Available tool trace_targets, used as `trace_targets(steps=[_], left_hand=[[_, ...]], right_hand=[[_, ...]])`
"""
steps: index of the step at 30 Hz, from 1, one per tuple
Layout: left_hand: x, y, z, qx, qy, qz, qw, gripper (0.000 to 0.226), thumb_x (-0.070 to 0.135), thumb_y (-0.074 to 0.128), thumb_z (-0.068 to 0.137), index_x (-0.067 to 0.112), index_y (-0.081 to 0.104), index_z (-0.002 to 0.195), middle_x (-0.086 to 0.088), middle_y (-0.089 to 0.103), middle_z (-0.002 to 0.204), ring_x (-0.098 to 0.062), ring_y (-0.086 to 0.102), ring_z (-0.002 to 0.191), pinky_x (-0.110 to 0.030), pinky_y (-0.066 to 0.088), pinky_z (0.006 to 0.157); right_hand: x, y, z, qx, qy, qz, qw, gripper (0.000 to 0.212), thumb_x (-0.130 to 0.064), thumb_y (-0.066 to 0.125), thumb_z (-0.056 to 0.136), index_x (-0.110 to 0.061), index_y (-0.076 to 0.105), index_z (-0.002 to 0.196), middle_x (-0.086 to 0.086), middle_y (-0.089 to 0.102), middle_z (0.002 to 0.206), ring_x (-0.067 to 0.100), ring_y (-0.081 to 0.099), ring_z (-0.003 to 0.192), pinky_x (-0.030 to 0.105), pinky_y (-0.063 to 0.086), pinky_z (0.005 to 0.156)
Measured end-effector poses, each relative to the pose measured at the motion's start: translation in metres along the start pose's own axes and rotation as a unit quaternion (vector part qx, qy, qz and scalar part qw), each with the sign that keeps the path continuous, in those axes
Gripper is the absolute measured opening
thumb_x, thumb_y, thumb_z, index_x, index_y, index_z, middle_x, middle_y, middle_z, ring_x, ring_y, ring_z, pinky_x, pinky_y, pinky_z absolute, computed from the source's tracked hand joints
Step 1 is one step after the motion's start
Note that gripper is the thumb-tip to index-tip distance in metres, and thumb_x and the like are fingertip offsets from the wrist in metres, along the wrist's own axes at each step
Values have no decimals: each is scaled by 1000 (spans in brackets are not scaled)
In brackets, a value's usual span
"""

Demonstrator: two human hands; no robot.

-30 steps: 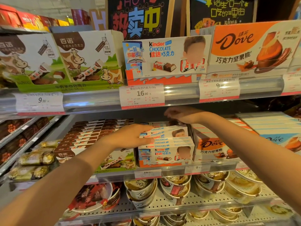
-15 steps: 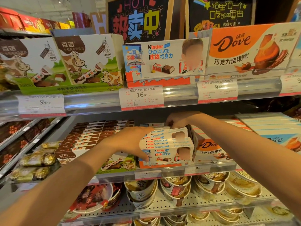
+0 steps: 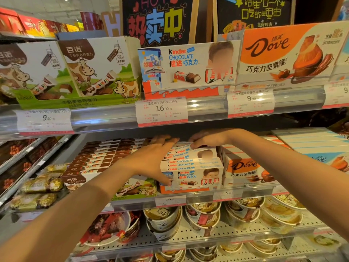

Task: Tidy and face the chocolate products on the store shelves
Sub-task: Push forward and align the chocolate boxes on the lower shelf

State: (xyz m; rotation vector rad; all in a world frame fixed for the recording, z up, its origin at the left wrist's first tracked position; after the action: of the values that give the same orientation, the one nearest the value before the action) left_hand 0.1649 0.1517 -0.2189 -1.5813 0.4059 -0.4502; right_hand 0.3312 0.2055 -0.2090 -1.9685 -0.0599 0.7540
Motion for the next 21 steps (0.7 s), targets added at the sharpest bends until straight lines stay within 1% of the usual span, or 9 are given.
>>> trace_targets(steps=[1,2,4,5,8,11,14,18,21], left_hand=[[1,1,1,-11,5,7,1000,121,59,77,57,35,0,147,5,18,155,-18,12,142,-42,24,112],[1,2,2,-19,10,13,1000,118,60,76,58,38,0,146,6,26,152,-19,22,139,-42,32,109],[2,3,4,-26,13,15,999,111,60,74,60,43,4,144,8,44,137,-16,42,122,-38,45,93],[3,3,4,-22,14,11,1000,109,60,74,60,44,6,143,9,47,131,-14,45,115,-36,47,87],[4,1,3,-9,25,-6,1000,108,58,76,59,45,8,142,9,47,129,-15,45,117,-37,46,89],[6,-1,3,0,27,-11,1000,109,54,79,58,41,12,143,9,44,134,-13,42,120,-34,43,92],[4,0,3,1,17,-17,1000,116,57,80,55,36,11,145,8,39,141,-14,40,126,-37,42,98],[1,2,3,-11,-3,-6,1000,125,59,78,56,34,-3,147,4,20,154,-19,22,140,-44,31,109],[3,4,4,-24,8,32,999,114,62,74,60,37,2,146,3,38,140,-19,38,126,-37,41,94]], right_hand=[[0,1,-1,-7,-2,-6,1000,47,-31,41,99,-13,35,141,5,40,143,21,39,129,31,30,107],[0,2,-1,-12,-6,-16,1000,47,-31,39,99,-13,33,142,5,37,145,22,36,132,34,29,110],[0,1,-4,-3,-24,-49,999,46,-33,41,98,-16,34,141,3,40,140,18,38,129,36,31,110],[-2,-3,-6,14,-42,-62,997,42,-32,46,97,-17,40,136,1,45,133,17,42,124,34,36,107],[-5,-16,-12,48,-75,-103,991,22,-23,60,90,-18,55,111,2,56,114,20,54,108,34,46,97],[-6,-18,-15,56,-57,-136,987,16,-19,59,90,-15,58,105,6,58,107,22,56,100,32,49,91],[-4,-16,-20,111,-58,-160,979,9,-21,54,93,-18,52,101,2,56,101,19,55,92,29,47,82],[8,-12,-28,151,-75,-92,981,6,-22,51,95,-19,50,100,6,62,102,21,59,91,33,49,79],[12,3,-29,122,-61,9,991,21,-31,41,99,-21,52,113,-4,57,108,16,53,104,27,44,89]])
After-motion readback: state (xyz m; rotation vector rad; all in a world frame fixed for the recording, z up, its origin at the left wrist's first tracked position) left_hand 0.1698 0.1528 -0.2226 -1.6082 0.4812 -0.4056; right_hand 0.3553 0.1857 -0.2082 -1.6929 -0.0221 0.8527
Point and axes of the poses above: each hand's wrist, its own z-axis towards the middle knuckle, its own y-axis out of the palm, x = y × z, the point moved 5 cm from there along z, towards the middle knuckle
